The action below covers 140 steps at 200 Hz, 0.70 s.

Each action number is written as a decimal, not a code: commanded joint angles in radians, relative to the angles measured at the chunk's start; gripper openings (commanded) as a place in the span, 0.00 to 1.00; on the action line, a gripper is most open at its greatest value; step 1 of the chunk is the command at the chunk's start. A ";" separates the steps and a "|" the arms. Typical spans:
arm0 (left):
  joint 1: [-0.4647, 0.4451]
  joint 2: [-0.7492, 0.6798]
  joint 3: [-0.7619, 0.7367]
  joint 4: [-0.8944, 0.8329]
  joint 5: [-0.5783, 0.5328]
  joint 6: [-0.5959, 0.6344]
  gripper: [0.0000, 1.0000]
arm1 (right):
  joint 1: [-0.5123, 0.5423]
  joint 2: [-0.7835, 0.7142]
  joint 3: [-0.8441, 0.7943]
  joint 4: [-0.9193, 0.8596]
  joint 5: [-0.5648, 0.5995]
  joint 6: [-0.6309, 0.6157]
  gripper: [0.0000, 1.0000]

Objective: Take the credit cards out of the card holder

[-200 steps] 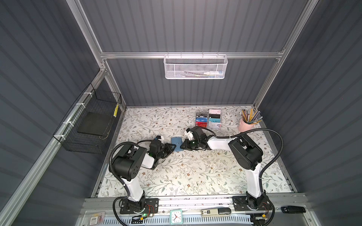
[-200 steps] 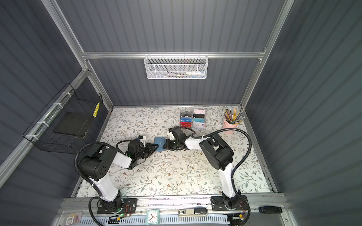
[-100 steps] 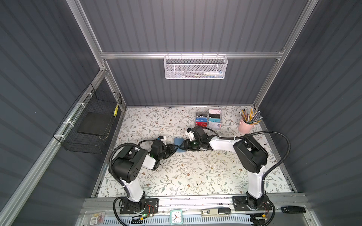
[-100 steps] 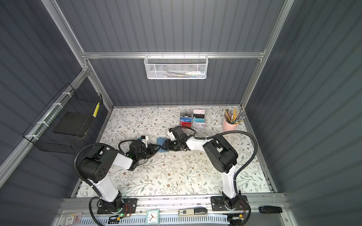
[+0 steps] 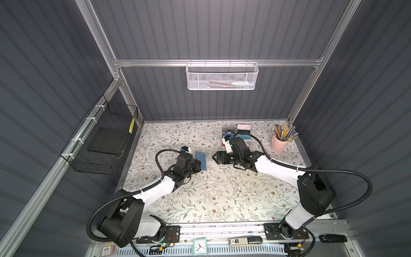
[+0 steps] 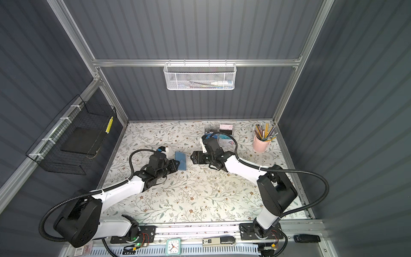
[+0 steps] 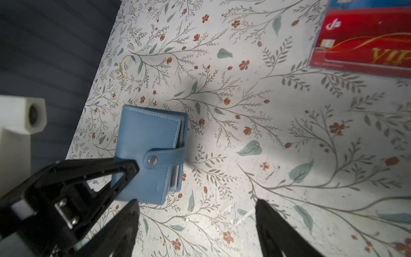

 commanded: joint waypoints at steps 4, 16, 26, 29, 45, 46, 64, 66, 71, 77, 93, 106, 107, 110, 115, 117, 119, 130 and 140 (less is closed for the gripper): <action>-0.088 0.004 0.043 -0.057 -0.178 0.060 0.00 | -0.005 -0.011 -0.024 -0.027 0.023 -0.030 0.83; -0.128 0.024 0.051 -0.034 -0.211 0.056 0.00 | -0.006 -0.011 -0.026 -0.018 0.011 -0.030 0.82; -0.159 0.042 0.059 -0.019 -0.237 0.051 0.00 | -0.006 -0.005 -0.026 -0.014 -0.001 -0.023 0.81; -0.168 0.047 0.063 -0.016 -0.244 0.050 0.00 | -0.005 -0.002 -0.025 -0.013 -0.004 -0.023 0.81; -0.196 0.076 0.086 -0.011 -0.266 0.042 0.00 | -0.005 0.014 -0.020 -0.012 -0.028 -0.012 0.75; -0.198 0.077 0.089 -0.010 -0.267 0.042 0.00 | -0.005 0.015 -0.020 -0.010 -0.030 -0.011 0.75; -0.224 0.098 0.109 -0.001 -0.288 0.038 0.00 | -0.006 0.029 -0.020 0.004 -0.068 0.005 0.71; -0.226 0.100 0.111 -0.001 -0.292 0.037 0.00 | -0.005 0.030 -0.020 0.005 -0.073 0.006 0.70; -0.231 0.102 0.115 -0.002 -0.303 0.035 0.00 | -0.005 0.033 -0.020 0.008 -0.079 0.010 0.68; -0.234 0.101 0.116 -0.001 -0.311 0.031 0.00 | -0.006 0.035 -0.021 0.009 -0.085 0.013 0.67; -0.235 0.092 0.115 0.008 -0.326 0.027 0.00 | -0.006 0.039 -0.023 0.012 -0.089 0.022 0.65; -0.235 0.081 0.111 0.016 -0.337 0.021 0.00 | -0.006 0.047 -0.020 0.013 -0.102 0.029 0.64; -0.235 0.081 0.110 0.016 -0.338 0.021 0.00 | -0.005 0.047 -0.020 0.013 -0.103 0.029 0.64; -0.236 0.079 0.110 0.018 -0.339 0.022 0.00 | -0.005 0.048 -0.020 0.014 -0.106 0.031 0.64; -0.236 0.076 0.112 0.020 -0.339 0.019 0.00 | -0.005 0.050 -0.018 0.016 -0.113 0.033 0.63; -0.236 0.075 0.111 0.021 -0.339 0.018 0.00 | -0.005 0.052 -0.018 0.018 -0.117 0.035 0.63; -0.235 0.076 0.112 0.022 -0.339 0.018 0.00 | -0.006 0.052 -0.018 0.018 -0.118 0.035 0.63; -0.236 0.079 0.116 0.022 -0.338 0.016 0.00 | -0.003 0.055 -0.017 0.022 -0.125 0.036 0.62; -0.236 0.083 0.121 0.024 -0.336 0.013 0.00 | -0.004 0.057 -0.017 0.022 -0.127 0.036 0.61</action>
